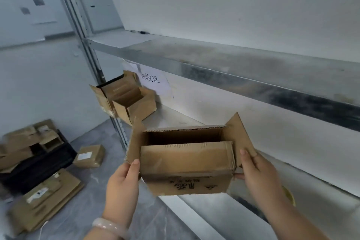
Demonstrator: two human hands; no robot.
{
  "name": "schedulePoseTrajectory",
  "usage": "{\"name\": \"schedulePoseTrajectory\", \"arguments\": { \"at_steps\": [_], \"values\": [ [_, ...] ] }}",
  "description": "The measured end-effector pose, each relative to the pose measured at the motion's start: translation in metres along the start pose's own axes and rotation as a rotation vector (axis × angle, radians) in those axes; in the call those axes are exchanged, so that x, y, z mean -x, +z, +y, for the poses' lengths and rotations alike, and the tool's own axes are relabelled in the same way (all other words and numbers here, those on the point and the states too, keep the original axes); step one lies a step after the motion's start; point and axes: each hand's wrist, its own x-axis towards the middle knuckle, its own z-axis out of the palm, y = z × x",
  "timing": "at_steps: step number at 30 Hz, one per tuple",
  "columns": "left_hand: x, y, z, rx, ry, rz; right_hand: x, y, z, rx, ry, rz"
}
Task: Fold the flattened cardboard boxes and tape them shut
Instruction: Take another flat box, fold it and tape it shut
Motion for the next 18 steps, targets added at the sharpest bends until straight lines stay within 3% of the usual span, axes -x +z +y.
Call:
{"name": "schedulePoseTrajectory", "arguments": {
  "at_steps": [5,10,18],
  "values": [
    [-0.067,-0.027,0.001,0.021,-0.03,0.052,-0.052,0.076,-0.028,-0.01,0.025,-0.04],
    [-0.122,-0.035,-0.009,0.035,-0.031,-0.005,-0.114,0.127,-0.055,-0.016,-0.03,-0.036],
    [-0.202,-0.012,-0.013,0.097,-0.055,0.003,-0.229,0.197,-0.086,0.022,0.003,-0.096]
  ]
}}
